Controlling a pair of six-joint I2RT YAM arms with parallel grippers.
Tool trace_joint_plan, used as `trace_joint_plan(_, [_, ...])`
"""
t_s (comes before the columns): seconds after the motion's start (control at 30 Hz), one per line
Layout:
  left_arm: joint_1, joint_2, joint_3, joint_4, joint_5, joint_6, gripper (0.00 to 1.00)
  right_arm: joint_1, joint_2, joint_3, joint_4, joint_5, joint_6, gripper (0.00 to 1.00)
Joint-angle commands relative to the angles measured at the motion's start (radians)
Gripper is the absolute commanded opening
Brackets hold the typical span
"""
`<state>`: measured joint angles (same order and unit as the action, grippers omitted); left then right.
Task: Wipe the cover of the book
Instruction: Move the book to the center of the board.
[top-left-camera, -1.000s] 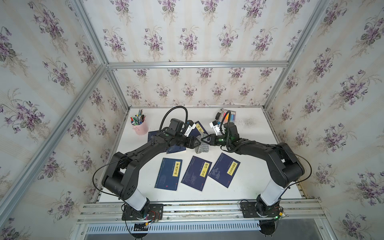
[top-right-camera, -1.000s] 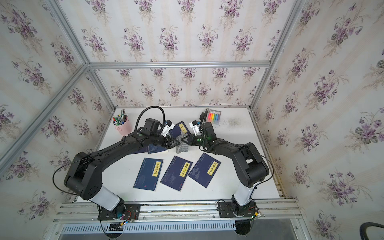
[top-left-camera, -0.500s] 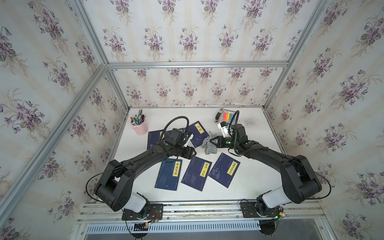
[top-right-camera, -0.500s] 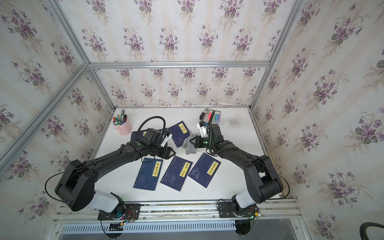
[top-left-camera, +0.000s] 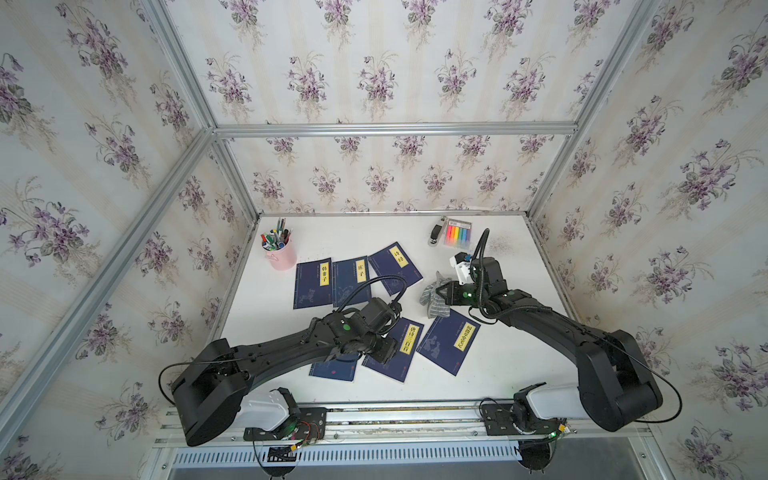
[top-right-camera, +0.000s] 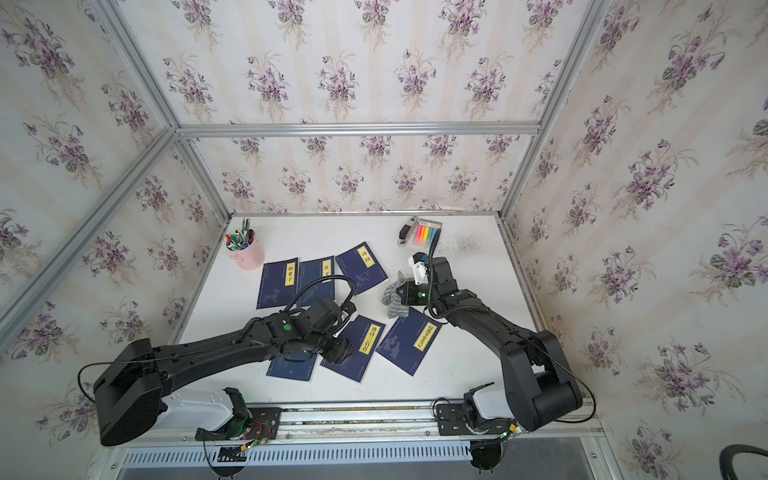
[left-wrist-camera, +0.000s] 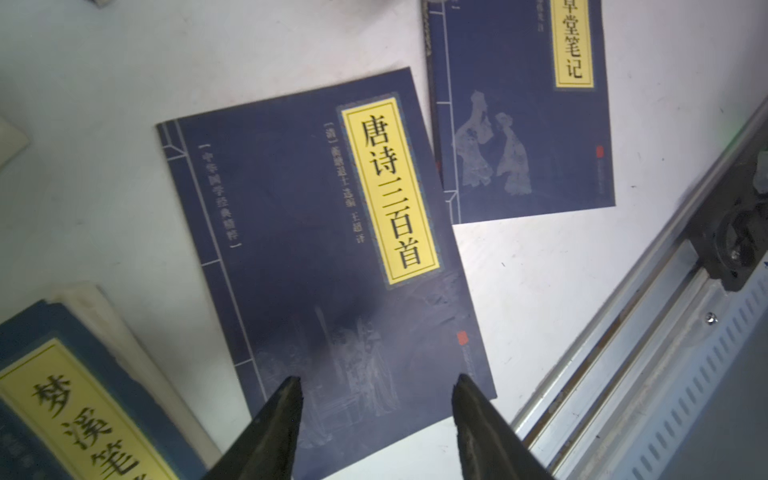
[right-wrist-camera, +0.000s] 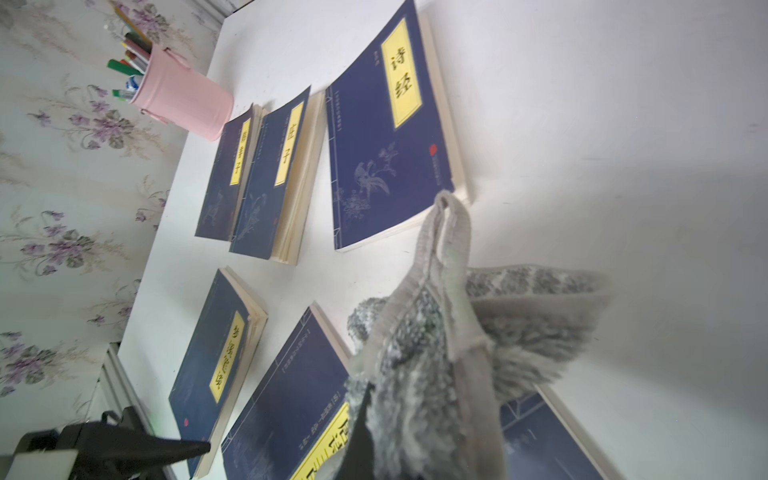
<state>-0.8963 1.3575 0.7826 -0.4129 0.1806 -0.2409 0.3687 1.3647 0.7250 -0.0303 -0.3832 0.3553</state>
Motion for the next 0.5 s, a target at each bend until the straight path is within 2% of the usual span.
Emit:
trace_joint_plan(0.0, [-0.024,0.040,0.019,0.068,0.038,-0.006,0.59,-0.004,-0.043,0.001,-0.072,0.148,-0.015,0.00])
trace_joint_plan(0.1, [-0.052,0.134,0.062,0.133,0.063,-0.007,0.57,-0.016,-0.076,0.003,-0.146,0.323,-0.001,0.00])
trace_joint_plan(0.13, [-0.064,0.168,0.081,0.154,0.073,-0.006,0.56,-0.028,-0.085,-0.002,-0.157,0.342,-0.001,0.00])
trace_joint_plan(0.2, [-0.086,0.232,0.118,0.194,0.101,-0.008,0.56,-0.055,-0.105,-0.017,-0.154,0.337,0.004,0.00])
trace_joint_plan(0.23, [-0.099,0.267,0.142,0.212,0.119,-0.008,0.51,-0.064,-0.117,-0.027,-0.150,0.338,0.007,0.00])
trace_joint_plan(0.47, [-0.187,0.469,0.273,0.297,0.172,0.020,0.43,-0.093,-0.168,-0.041,-0.167,0.380,0.016,0.00])
